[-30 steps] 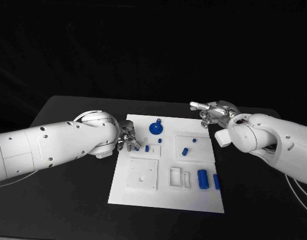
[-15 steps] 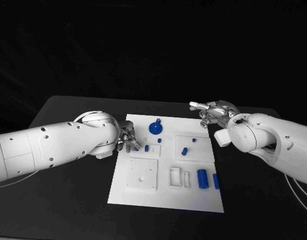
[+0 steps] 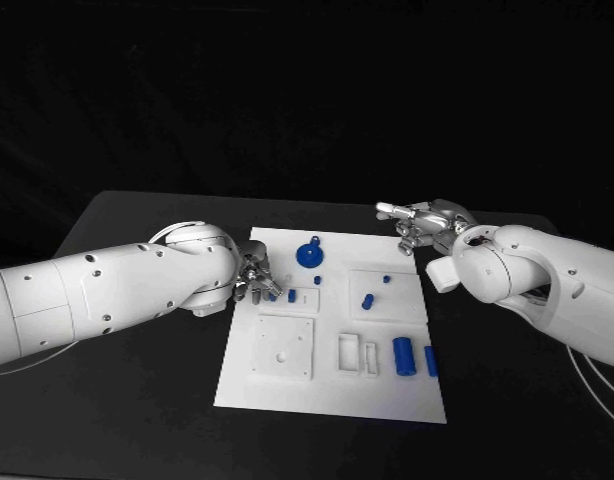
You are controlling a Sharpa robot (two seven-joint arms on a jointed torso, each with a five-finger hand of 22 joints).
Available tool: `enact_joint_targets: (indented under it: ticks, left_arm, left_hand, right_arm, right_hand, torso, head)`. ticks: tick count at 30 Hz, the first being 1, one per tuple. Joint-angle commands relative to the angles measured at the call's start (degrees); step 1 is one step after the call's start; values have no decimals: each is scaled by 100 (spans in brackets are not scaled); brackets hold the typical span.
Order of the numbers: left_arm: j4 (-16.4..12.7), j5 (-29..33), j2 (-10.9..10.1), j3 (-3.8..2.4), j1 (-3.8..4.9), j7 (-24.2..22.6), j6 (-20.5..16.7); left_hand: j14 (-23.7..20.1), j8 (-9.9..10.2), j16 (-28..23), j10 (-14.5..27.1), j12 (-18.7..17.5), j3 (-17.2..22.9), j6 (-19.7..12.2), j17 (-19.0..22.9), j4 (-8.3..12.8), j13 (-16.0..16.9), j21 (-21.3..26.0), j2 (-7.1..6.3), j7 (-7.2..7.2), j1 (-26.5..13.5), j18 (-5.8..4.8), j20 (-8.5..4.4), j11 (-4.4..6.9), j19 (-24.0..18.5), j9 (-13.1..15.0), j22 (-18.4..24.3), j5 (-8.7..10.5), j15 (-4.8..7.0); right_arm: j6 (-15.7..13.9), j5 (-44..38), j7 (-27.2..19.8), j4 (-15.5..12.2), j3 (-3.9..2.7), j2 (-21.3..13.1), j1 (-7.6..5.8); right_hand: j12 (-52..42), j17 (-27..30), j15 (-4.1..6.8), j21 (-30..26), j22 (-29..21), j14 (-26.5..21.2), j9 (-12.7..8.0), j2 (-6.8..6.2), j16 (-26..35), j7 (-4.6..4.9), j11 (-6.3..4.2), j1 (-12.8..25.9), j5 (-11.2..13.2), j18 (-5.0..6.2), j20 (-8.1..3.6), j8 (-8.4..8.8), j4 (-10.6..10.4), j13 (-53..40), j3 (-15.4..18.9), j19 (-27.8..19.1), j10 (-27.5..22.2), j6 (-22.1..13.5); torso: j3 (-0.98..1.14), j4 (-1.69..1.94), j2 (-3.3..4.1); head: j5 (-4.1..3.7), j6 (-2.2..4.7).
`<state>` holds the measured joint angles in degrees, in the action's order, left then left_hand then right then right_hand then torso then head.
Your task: Assemble the parts on the task board
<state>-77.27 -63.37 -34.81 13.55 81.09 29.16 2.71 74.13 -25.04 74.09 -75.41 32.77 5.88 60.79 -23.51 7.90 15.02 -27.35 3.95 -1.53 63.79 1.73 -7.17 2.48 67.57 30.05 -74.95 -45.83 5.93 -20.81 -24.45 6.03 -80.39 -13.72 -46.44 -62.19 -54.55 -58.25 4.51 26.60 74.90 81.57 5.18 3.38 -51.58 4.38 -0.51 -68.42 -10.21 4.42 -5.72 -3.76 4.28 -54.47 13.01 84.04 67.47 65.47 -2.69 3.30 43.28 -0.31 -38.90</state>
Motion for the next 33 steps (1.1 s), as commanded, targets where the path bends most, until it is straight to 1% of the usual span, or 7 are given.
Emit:
enact_joint_targets:
  ticks: [1,6,10,17,26,32,33]
  left_arm:
    - [0,-1,28,19,-44,31,129]
    - [5,36,23,19,-49,30,161]
    - [11,58,-2,19,-50,73,122]
    - [17,18,-48,18,-51,251,-93]
    - [5,30,-86,17,-52,282,-359]
    - [-6,188,-120,16,-53,239,-641]
    - [-7,194,-123,16,-53,237,-659]
  left_hand:
    - [25,43,-30,16,-21,786,-30,-8,782,8,31,64,2,105,37,3,20,47,-48,-112,96,6]
    - [23,334,-32,2,-26,595,64,-27,664,3,104,44,-11,294,15,18,20,64,-268,-95,566,-6]
    - [11,679,-62,38,-25,358,67,-18,469,5,190,-30,-39,278,-2,44,0,82,-571,-80,635,-26]
    - [41,915,-98,105,83,-148,156,9,-244,56,435,-306,18,274,-76,33,11,208,-940,-25,865,-17]
    - [56,978,-112,169,220,-341,177,13,-1085,104,673,-569,-9,438,-93,31,1,336,-1176,-79,957,-20]
    - [63,1005,-124,206,304,-602,113,10,-1728,135,785,-708,-63,300,-86,51,-32,397,-1276,-92,1679,-42]
    - [66,998,-123,209,314,-617,110,8,-1798,139,798,-732,-62,309,-83,54,-29,404,-1281,-93,1711,-46]
  right_arm:
    - [109,-35,-16,-13,-3,2,1]
    - [112,-34,-14,-13,-3,-4,2]
    - [113,-34,-9,-10,-3,-8,2]
    - [110,-31,-4,-1,-3,-14,2]
    - [110,-21,-2,11,-3,-8,2]
    - [109,-19,-1,20,-3,-3,3]
    - [110,-19,-1,21,-3,-2,3]
  right_hand:
    - [-14,4,-8,0,297,-13,-4,54,-30,-2,-22,-10,-8,96,22,10,32,4,-1,177,-21,7]
    - [-14,4,-8,0,297,-13,-4,54,-30,-2,-22,-10,-8,96,22,10,32,4,-1,177,-21,7]
    - [-6,4,-8,-10,295,-14,-5,46,-29,-1,-20,-6,-12,96,22,11,29,12,6,175,-27,-2]
    - [-6,10,-9,-19,293,-16,-7,39,-23,2,-19,-1,-33,97,22,12,23,13,11,175,-28,-15]
    - [-4,8,-8,-22,292,-14,-6,38,-26,2,-18,1,-58,98,22,11,17,17,13,176,-29,-16]
    - [-4,8,-8,-22,292,-14,-6,38,-26,2,-18,1,-58,98,22,11,17,17,13,176,-29,-16]
    - [-4,8,-8,-22,292,-14,-6,38,-26,2,-18,1,-58,98,22,11,17,17,13,176,-29,-16]
  torso:
    - [-3,1,-4]
    - [-3,4,-6]
    - [-5,6,-8]
    - [-9,5,-7]
    - [-9,3,-3]
    - [-5,3,-9]
    - [-5,3,-9]
  head:
    - [-3,-4]
    - [-11,-9]
    - [-19,-1]
    - [-26,-5]
    - [-19,-2]
    - [-18,7]
    - [-18,7]
